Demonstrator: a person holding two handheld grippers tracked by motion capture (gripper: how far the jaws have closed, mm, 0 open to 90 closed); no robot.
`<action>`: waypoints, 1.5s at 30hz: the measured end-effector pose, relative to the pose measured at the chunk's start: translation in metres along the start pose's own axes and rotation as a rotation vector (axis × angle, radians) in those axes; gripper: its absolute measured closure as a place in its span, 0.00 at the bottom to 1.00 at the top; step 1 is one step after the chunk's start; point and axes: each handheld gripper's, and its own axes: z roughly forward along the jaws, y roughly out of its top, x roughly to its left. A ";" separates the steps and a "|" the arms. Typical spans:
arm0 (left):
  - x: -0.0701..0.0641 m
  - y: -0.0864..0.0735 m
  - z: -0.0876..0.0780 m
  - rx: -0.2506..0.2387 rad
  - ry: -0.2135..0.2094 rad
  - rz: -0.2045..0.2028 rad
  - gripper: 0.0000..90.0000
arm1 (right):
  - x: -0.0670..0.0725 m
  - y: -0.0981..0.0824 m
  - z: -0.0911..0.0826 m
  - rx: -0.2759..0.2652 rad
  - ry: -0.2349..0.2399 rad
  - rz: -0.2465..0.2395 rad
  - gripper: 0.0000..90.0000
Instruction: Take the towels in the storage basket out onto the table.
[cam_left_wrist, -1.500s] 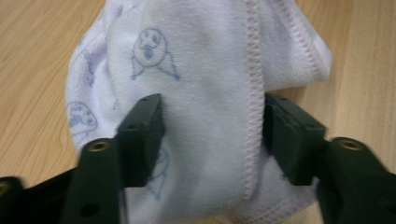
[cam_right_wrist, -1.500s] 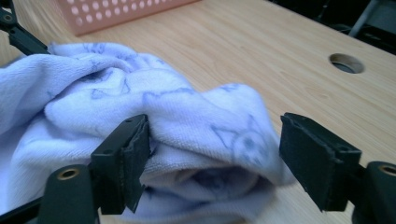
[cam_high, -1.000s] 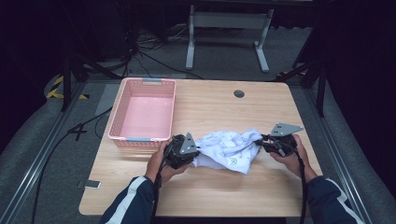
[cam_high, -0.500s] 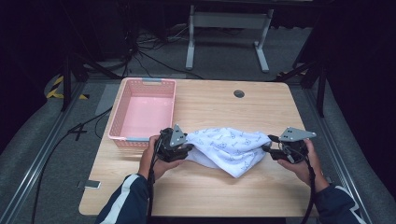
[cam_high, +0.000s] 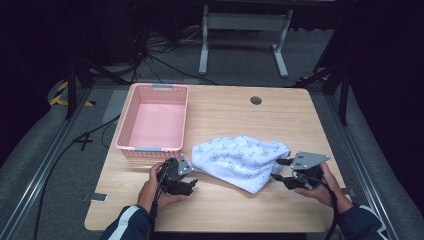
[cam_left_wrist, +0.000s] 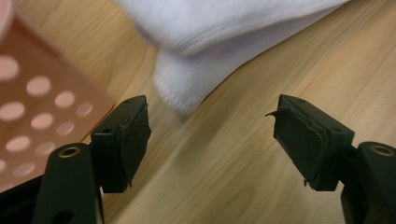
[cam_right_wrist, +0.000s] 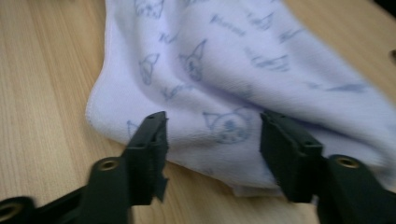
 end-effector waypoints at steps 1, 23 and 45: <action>0.000 0.000 0.000 0.000 0.000 0.000 0.31 | 0.000 0.000 0.000 0.000 0.000 0.000 0.43; -0.011 0.050 0.027 -0.079 0.027 0.060 0.88 | -0.032 0.005 -0.029 -0.142 -0.061 0.040 0.89; 0.061 0.124 -0.002 -0.145 0.155 -0.023 0.90 | -0.036 -0.005 -0.105 -0.277 -0.073 0.113 0.89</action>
